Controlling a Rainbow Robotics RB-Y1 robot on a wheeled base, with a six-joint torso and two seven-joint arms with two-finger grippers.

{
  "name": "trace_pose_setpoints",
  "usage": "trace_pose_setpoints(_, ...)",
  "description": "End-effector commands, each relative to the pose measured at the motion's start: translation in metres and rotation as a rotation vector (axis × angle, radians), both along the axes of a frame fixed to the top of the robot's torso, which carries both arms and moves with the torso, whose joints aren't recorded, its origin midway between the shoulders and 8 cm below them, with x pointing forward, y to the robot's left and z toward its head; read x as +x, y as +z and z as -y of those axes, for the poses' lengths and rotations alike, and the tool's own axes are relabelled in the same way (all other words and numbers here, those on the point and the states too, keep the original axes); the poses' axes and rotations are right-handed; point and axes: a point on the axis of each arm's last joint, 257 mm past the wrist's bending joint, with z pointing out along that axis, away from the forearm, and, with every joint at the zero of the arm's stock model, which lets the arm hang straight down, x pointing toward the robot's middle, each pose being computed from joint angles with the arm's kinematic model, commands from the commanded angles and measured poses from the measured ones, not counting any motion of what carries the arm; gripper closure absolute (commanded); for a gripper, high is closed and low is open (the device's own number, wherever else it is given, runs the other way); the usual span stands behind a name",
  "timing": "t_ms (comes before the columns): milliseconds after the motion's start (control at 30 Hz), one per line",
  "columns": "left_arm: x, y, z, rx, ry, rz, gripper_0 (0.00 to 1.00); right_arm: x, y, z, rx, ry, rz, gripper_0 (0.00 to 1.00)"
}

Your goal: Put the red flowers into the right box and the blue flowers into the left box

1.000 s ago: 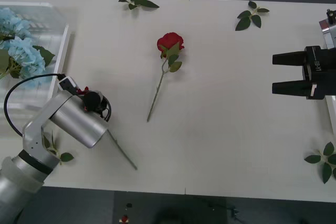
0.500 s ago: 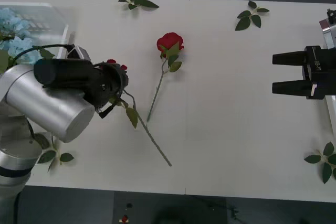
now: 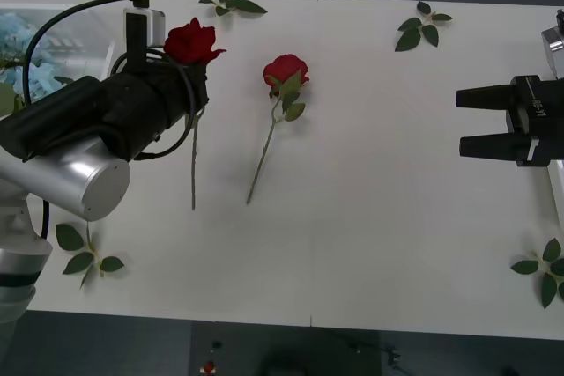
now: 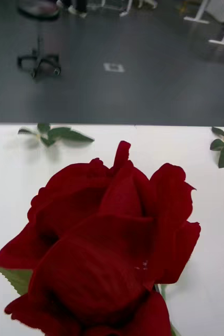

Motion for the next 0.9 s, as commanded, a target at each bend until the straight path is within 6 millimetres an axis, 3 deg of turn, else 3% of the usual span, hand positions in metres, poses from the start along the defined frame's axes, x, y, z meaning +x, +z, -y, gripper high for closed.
trace_pose_setpoints(33,-0.006,0.028,0.02,0.121,-0.1,0.167,1.0,-0.001,0.015,-0.004,0.014,0.013,0.017,0.0)
trace_pose_setpoints(333,-0.057,0.075,0.108,0.095,-0.306,0.435,1.0,-0.004,0.013,-0.004,0.01,0.027,0.012,0.0)
trace_pose_setpoints(467,-0.081,0.094,0.136,0.047,-0.366,0.482,1.0,-0.004,0.013,-0.004,0.01,0.025,0.013,0.0)
trace_pose_setpoints(600,-0.102,0.111,0.155,-0.041,-0.424,0.487,1.0,-0.004,0.013,-0.004,0.01,0.025,0.013,0.0)
trace_pose_setpoints(833,-0.125,0.118,0.18,-0.206,-0.542,0.377,1.0,-0.005,0.007,-0.008,0.011,0.03,-0.002,0.0)
trace_pose_setpoints(900,-0.134,0.135,0.188,-0.289,-0.594,0.355,1.0,-0.006,0.007,-0.011,0.025,0.033,-0.004,0.0)
